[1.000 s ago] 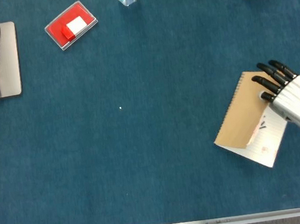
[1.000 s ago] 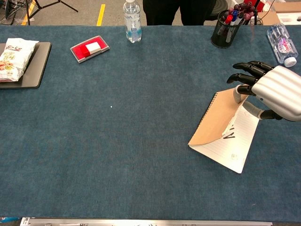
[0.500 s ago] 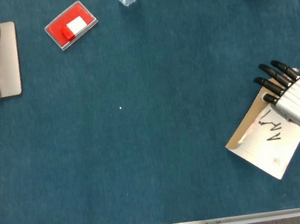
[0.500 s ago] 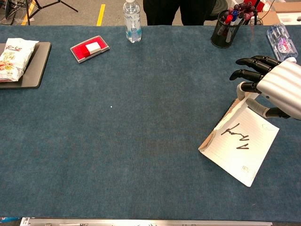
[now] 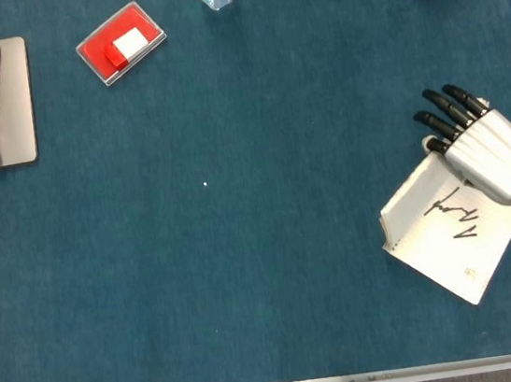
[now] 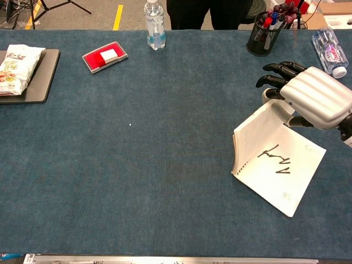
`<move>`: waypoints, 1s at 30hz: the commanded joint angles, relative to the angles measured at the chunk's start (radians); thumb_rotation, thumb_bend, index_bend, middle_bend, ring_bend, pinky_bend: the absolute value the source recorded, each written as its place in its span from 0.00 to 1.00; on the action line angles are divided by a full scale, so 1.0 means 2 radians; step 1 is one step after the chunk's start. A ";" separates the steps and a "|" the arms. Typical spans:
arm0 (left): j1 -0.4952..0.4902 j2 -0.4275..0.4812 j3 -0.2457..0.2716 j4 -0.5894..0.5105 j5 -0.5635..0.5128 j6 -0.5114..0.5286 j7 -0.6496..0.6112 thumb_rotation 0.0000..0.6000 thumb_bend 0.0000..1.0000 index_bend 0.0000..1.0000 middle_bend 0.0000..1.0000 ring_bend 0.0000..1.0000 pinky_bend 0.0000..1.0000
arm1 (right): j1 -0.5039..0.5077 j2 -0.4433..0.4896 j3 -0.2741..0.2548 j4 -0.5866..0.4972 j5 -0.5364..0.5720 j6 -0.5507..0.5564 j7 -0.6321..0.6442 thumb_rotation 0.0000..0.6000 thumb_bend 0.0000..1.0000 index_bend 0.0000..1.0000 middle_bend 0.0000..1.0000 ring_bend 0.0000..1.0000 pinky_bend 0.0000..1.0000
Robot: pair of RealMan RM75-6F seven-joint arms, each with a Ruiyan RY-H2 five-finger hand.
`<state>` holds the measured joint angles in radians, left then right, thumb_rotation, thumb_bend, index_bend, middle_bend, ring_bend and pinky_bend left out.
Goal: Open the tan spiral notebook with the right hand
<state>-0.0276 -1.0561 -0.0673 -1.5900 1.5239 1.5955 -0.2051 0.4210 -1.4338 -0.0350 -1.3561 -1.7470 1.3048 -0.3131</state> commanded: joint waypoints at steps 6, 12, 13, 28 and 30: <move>0.000 0.001 0.000 0.000 0.000 0.000 -0.003 1.00 0.08 0.52 0.38 0.26 0.44 | 0.006 -0.058 0.022 0.052 0.017 0.003 0.008 1.00 0.41 0.46 0.29 0.11 0.16; 0.001 0.002 0.000 0.000 0.001 0.001 -0.007 1.00 0.08 0.52 0.38 0.26 0.44 | 0.009 -0.091 0.026 0.087 0.014 0.015 0.028 1.00 0.35 0.17 0.29 0.11 0.16; 0.001 0.002 0.000 0.000 0.001 0.001 -0.007 1.00 0.08 0.52 0.38 0.26 0.44 | 0.010 -0.095 0.026 0.092 0.013 0.017 0.033 1.00 0.33 0.13 0.29 0.11 0.16; 0.000 0.002 0.001 0.000 0.002 0.000 -0.005 1.00 0.08 0.52 0.38 0.26 0.44 | 0.012 -0.132 0.026 0.147 0.004 0.052 0.077 1.00 0.20 0.00 0.29 0.11 0.16; 0.000 0.002 0.001 0.001 0.001 0.000 -0.004 1.00 0.08 0.52 0.38 0.26 0.44 | 0.010 -0.125 0.023 0.139 0.002 0.057 0.079 1.00 0.20 0.00 0.29 0.11 0.16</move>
<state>-0.0271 -1.0529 -0.0654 -1.5890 1.5265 1.5960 -0.2130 0.4447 -1.6924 0.0158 -1.0669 -1.7392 1.4121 -0.1583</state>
